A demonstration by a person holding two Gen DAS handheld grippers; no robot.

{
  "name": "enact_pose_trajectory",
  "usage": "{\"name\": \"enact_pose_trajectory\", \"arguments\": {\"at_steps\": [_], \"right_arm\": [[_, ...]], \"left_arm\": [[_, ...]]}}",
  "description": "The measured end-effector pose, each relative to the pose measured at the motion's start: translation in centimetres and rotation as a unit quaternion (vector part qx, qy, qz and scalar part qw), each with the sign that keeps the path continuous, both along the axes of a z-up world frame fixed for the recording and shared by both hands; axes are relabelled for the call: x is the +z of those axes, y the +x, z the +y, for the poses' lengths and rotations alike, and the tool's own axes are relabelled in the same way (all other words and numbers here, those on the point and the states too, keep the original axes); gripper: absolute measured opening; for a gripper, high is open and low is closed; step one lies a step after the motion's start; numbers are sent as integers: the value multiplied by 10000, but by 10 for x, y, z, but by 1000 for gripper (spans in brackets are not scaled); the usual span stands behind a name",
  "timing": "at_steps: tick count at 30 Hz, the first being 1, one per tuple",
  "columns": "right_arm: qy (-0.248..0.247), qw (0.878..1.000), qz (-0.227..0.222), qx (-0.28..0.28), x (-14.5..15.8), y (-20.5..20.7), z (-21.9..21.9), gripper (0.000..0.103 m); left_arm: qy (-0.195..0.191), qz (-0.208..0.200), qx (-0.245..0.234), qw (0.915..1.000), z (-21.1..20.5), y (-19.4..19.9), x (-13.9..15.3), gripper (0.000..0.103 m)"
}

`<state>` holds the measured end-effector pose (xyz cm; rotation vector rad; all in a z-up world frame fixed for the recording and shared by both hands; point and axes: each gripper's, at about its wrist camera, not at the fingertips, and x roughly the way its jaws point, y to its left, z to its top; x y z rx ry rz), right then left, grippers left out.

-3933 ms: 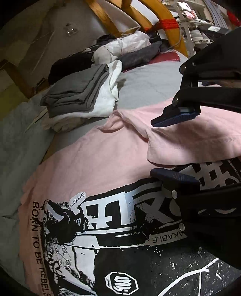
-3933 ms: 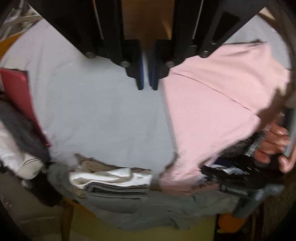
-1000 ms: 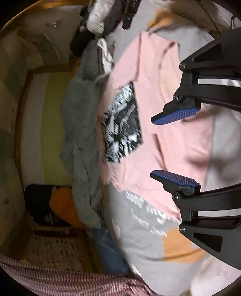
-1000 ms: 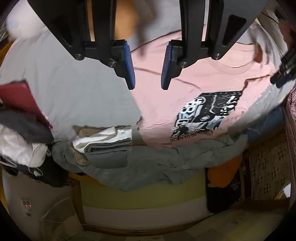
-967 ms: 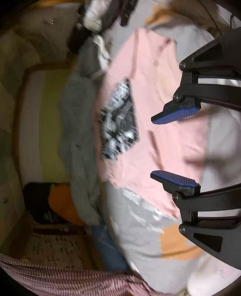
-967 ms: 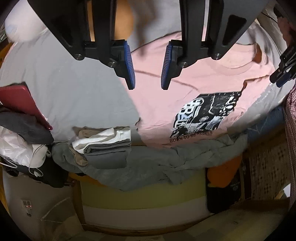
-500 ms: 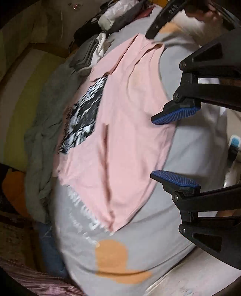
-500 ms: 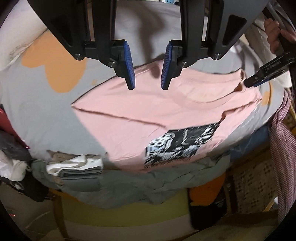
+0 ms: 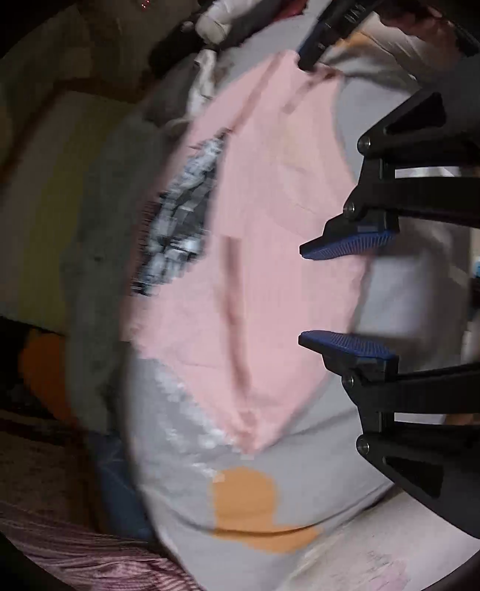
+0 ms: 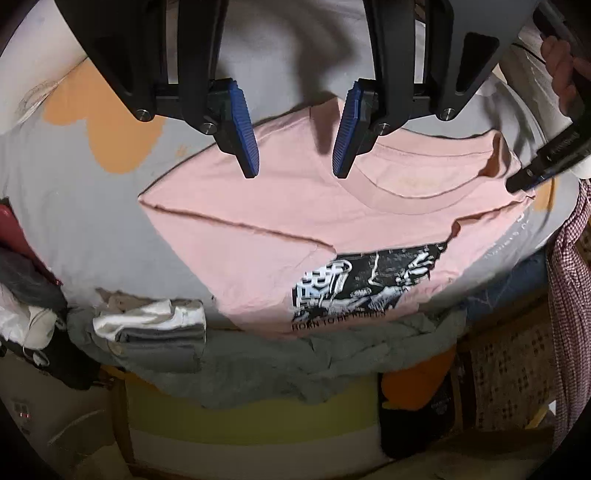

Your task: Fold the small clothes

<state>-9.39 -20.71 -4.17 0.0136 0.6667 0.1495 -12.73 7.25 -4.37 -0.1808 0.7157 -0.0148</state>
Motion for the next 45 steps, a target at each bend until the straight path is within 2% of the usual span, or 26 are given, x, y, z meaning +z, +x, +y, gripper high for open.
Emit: {"name": "enact_pose_trajectory", "arguments": {"at_steps": [4, 6, 9, 10, 13, 14, 17, 18, 19, 20, 21, 24, 27, 29, 32, 35, 38, 39, 40, 41, 42, 44, 45], "right_arm": [[-1, 9999, 122, 0, -4, -7, -6, 43], [100, 9998, 182, -4, -5, -8, -10, 43], [361, 9988, 314, 63, -6, -7, -14, 43], [485, 9981, 368, 116, -6, -7, -15, 44], [1063, 9914, 693, 320, -11, -5, -22, 46], [1243, 9882, 820, 356, -14, -4, -24, 46], [1436, 9840, 1017, 265, -22, 2, -25, 46], [1445, 9835, 1053, 272, -23, 4, -24, 46], [1419, 9836, 1078, 291, -23, 6, -22, 38], [1378, 9840, 1077, 330, -24, 6, -21, 30], [1318, 9845, 1086, 387, -24, 6, -18, 18], [1249, 9877, 880, 337, -18, 3, -17, 12], [1180, 9914, 449, 336, -1, 0, -18, 12], [934, 9946, 270, 361, 8, 6, -13, 12], [830, 9958, 195, 346, 16, 27, -7, 12], [743, 9967, 92, 301, 25, 52, -2, 12], [632, 9976, -18, 270, 31, 74, 2, 12], [599, 9979, -8, 261, 31, 81, 3, 12], [590, 9979, 27, 260, 30, 89, 4, 13], [571, 9980, 87, 248, 27, 97, 4, 13], [545, 9980, 202, 229, 23, 105, 2, 18], [465, 9980, 417, 9, 16, 114, -5, 31], [529, 9976, 420, -126, 15, 113, -13, 43]], "left_arm": [[209, -78, -88, 9997, -8, -14, -1, 38], [102, -74, -75, 9999, -7, -14, -1, 38], [-599, 31, -196, 9980, 5, -16, -2, 43], [-1002, 182, -266, 9944, 10, -16, -5, 46], [-2327, 436, -170, 9714, 30, -19, -19, 48], [-2561, 453, -108, 9655, 35, -17, -23, 47], [-2762, 485, -115, 9598, 37, -12, -25, 45], [-2728, 451, -155, 9609, 35, -12, -23, 36], [-2613, 423, -216, 9641, 31, -11, -21, 30], [-2546, 409, -276, 9658, 27, -11, -20, 14], [-2534, 388, -325, 9660, 25, -11, -18, 7], [-2425, 115, -284, 9697, 25, -13, -4, 7], [-1988, -254, -353, 9791, 19, -4, 20, 7], [-1556, -373, -355, 9865, 11, 12, 34, 7], [-1284, -236, -314, 9909, 6, 49, 46, 7], [-1349, -226, -249, 9903, 10, 80, 51, 7], [-1247, -113, -302, 9917, 12, 105, 51, 7], [-1191, -66, -342, 9923, 11, 112, 49, 11], [-1043, 19, -335, 9940, 10, 119, 46, 15], [-892, 78, -266, 9956, 11, 123, 44, 30], [-778, 88, -157, 9968, 13, 124, 43, 44], [-759, -43, 54, 9971, 25, 118, 41, 46], [-802, -95, 120, 9967, 32, 113, 42, 47]]}}
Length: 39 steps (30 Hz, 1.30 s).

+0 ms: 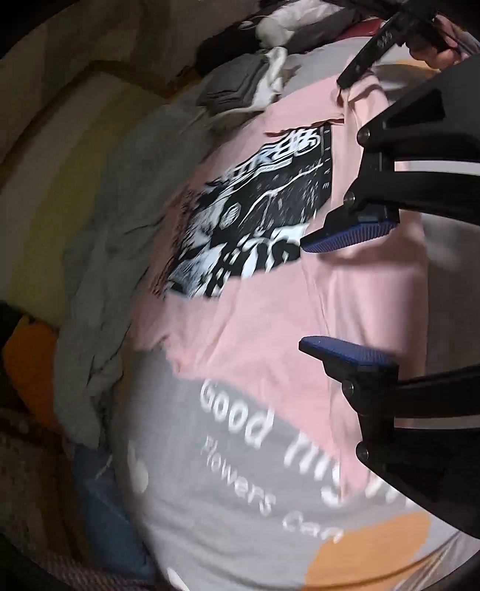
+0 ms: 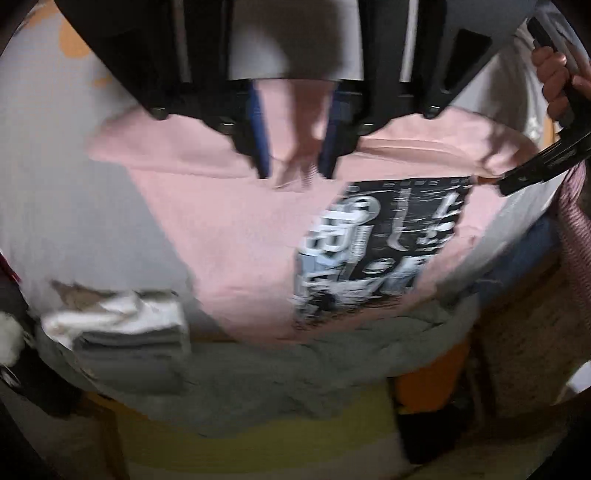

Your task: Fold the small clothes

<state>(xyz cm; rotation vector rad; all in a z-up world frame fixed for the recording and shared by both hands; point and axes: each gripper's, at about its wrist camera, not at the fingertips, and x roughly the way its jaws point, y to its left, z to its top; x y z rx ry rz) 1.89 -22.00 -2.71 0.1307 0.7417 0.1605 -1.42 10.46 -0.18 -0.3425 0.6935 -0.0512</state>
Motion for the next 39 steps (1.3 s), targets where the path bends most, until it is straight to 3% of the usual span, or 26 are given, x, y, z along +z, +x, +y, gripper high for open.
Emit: {"name": "enact_pose_trajectory", "arguments": {"at_steps": [1, 2, 7, 12, 14, 18, 20, 22, 24, 25, 26, 27, 31, 35, 39], "right_arm": [[116, 9998, -86, -132, 1, -5, -10, 55], [198, 9991, -221, -307, 5, -10, -20, 59], [335, 9935, -447, -997, 21, -39, -68, 60], [1302, 9881, 225, -793, -1, -62, -88, 60], [1512, 9854, 447, -636, -13, -58, -83, 60], [1735, 9809, 597, -650, -22, -40, -80, 60], [1586, 9826, 550, -792, -23, -34, -80, 60], [1362, 9851, 430, -960, -21, -31, -78, 60], [1484, 9827, 411, -1026, -21, -25, -83, 59], [1571, 9814, 400, -1030, -22, -21, -84, 51], [1623, 9802, 393, -1062, -23, -17, -86, 46], [1596, 9797, 417, -1143, -24, -13, -88, 34], [1761, 9747, 374, -1321, -26, -11, -99, 8], [1557, 9791, -115, -1306, -8, -35, -98, 5], [1683, 9767, -290, -1303, 23, -76, -101, 5]], "left_arm": [[-34, -29, 95, 9999, 7, -5, 1, 47], [-60, -81, 250, 9996, 17, -14, 3, 49], [-220, -140, 572, 9980, 44, -63, 7, 56], [-1193, 507, 139, 9915, 41, -79, -25, 56], [-1450, 635, 186, 9872, 37, -73, -36, 56], [-1831, 327, 612, 9806, 46, -67, -38, 56], [-1748, 189, 1007, 9793, 54, -62, -37, 56], [-1744, 114, 1198, 9773, 64, -57, -38, 51], [-1860, 30, 1251, 9746, 69, -52, -40, 44], [-1835, -4, 1281, 9746, 70, -49, -40, 37], [-1759, 17, 1325, 9755, 67, -46, -41, 17], [-1705, 92, 1328, 9763, 65, -43, -42, 7], [-1634, -294, 1266, 9780, 66, -58, -27, 5], [-1883, -493, 1133, 9743, 71, -78, -9, 5], [-1684, -867, 1027, 9765, 70, -117, 21, 5]]}}
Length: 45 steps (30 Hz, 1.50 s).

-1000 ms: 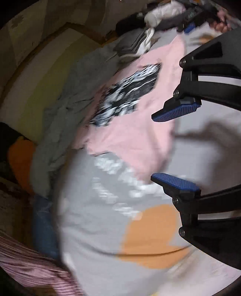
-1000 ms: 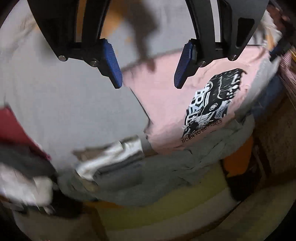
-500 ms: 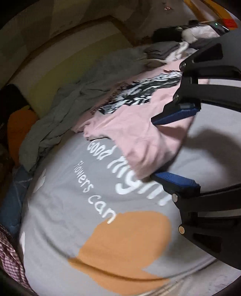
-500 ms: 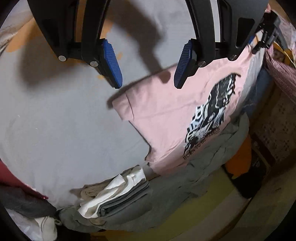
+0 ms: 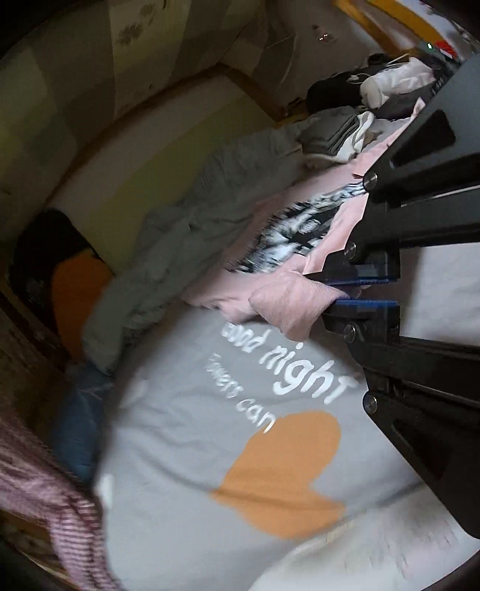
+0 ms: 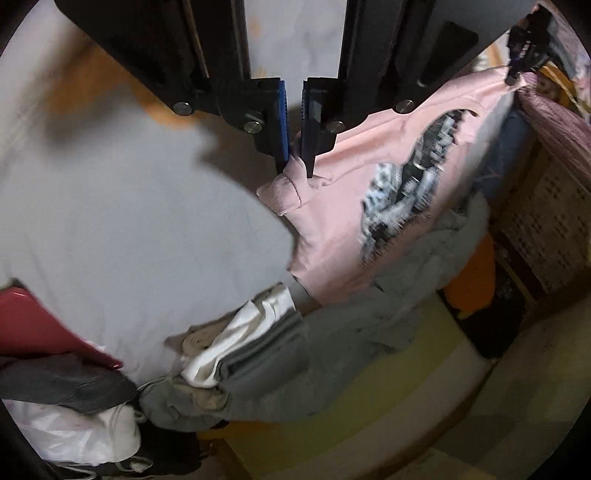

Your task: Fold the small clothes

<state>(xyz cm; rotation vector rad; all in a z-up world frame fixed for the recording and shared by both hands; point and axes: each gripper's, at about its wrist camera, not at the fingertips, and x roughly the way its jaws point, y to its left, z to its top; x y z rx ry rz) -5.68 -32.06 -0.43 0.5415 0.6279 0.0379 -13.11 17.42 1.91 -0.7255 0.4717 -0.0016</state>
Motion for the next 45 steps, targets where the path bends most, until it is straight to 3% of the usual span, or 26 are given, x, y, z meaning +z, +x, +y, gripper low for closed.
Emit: {"name": "enact_pose_trajectory", "arguments": {"at_steps": [4, 8, 12, 18, 21, 23, 27, 31, 37, 40, 45], "right_arm": [[-72, 9994, -332, -66, 30, -52, 2, 5], [-89, 9992, -388, -72, 44, -77, 5, 5], [170, 9995, -234, -86, 41, -93, 2, 5], [79, 9998, -23, -179, 25, -89, 5, 5], [-26, 9998, -110, -147, 30, -67, 8, 5], [-96, 9998, -173, -99, 36, -48, 13, 5], [105, 9996, -200, -187, 40, -1, 16, 5], [179, 9991, -98, -369, 40, 47, 17, 5], [-65, 9992, 118, -381, 27, 112, 26, 5], [-93, 9995, -12, -315, 23, 134, 27, 5], [-349, 9994, -20, -30, 19, 172, 32, 5]], "left_arm": [[121, -179, 40, 9998, -2, -33, 22, 5], [53, -182, 114, 9998, 1, -51, 30, 5], [303, -152, 170, 9993, 1, -57, 30, 5], [209, 207, 270, 9992, -1, -41, 23, 5], [138, 902, 406, 9950, -1, -9, 21, 5], [-261, 1075, 443, 9929, 3, 13, 20, 5], [-409, 1030, 583, 9921, 1, 60, 32, 5], [-264, 1103, 589, 9918, -7, 110, 38, 5], [-280, 1211, 557, 9907, -5, 164, 20, 5], [-98, 1077, 537, 9927, -4, 181, 15, 5], [117, 1185, 483, 9917, -4, 209, 0, 5]]}}
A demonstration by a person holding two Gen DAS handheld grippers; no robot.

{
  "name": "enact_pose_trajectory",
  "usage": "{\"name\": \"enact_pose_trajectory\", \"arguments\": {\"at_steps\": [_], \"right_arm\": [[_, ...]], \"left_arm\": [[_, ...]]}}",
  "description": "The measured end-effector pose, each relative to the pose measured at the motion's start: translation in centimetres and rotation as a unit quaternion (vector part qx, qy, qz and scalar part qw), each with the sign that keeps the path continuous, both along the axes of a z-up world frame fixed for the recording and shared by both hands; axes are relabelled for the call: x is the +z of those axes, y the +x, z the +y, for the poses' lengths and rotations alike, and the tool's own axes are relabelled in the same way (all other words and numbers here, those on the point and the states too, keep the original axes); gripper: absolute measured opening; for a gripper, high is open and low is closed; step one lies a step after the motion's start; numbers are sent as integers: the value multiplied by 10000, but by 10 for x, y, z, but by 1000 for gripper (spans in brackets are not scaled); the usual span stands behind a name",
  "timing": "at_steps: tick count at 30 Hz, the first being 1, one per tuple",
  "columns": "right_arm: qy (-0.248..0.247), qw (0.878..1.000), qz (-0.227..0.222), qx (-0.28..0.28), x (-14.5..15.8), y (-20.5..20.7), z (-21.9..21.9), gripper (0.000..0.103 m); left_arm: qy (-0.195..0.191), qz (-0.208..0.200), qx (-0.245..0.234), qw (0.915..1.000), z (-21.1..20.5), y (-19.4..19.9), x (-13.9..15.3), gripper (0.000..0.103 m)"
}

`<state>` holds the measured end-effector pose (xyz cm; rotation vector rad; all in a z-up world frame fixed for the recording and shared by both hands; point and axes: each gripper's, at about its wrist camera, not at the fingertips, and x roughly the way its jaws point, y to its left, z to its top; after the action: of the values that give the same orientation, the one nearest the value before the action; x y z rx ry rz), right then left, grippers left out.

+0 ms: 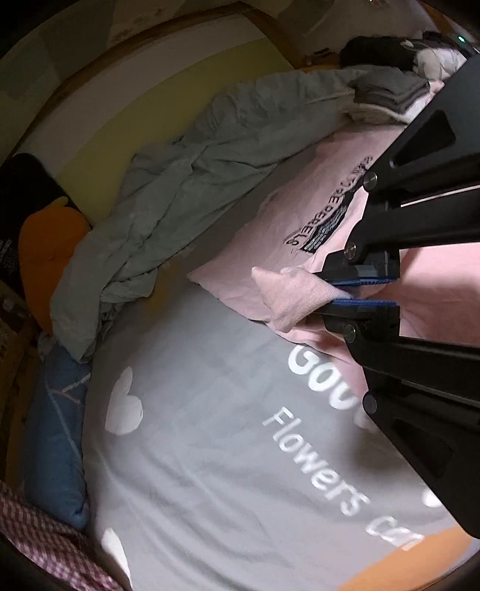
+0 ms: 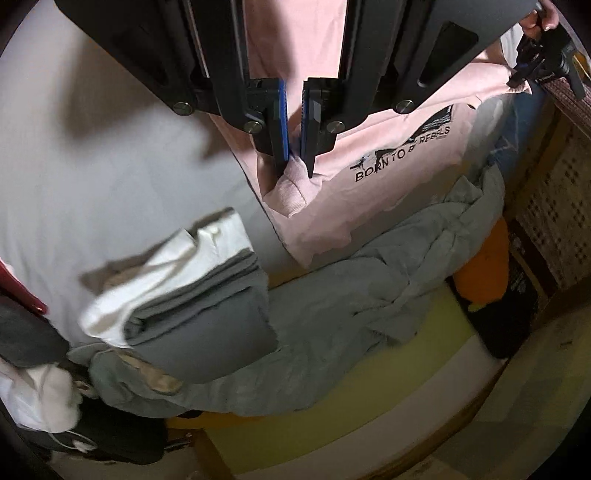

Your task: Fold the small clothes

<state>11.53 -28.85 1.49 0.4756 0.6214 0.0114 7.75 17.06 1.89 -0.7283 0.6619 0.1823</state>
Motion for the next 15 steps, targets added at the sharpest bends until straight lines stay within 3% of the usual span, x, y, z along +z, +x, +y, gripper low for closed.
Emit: {"name": "enact_pose_trajectory", "arguments": {"at_steps": [2, 5, 7, 8, 10, 12, 15], "right_arm": [[-162, 9998, 98, 62, -5, 15, 3, 5], [-305, 9981, 519, 119, -22, 34, 5, 7], [-154, 9970, 757, 1, -31, 34, -2, 22], [-53, 9972, 739, -47, -33, 28, -7, 27], [57, 9976, 685, -110, -32, 14, -18, 57], [26, 9985, 516, -152, -25, -6, -27, 58], [-156, 9987, 462, 112, -12, -29, -31, 58]], "left_arm": [[199, 207, -200, 9994, -3, 14, -12, 8], [25, 231, -299, 9993, 2, 7, -23, 13], [160, 28, -374, 9992, 1, -9, -17, 31], [387, 18, -374, 9985, 0, -19, -12, 49], [736, -39, -424, 9964, -3, -38, -1, 57], [992, -82, -622, 9931, -6, -56, 6, 61], [1339, 173, -859, 9871, -9, -77, 5, 63]]}}
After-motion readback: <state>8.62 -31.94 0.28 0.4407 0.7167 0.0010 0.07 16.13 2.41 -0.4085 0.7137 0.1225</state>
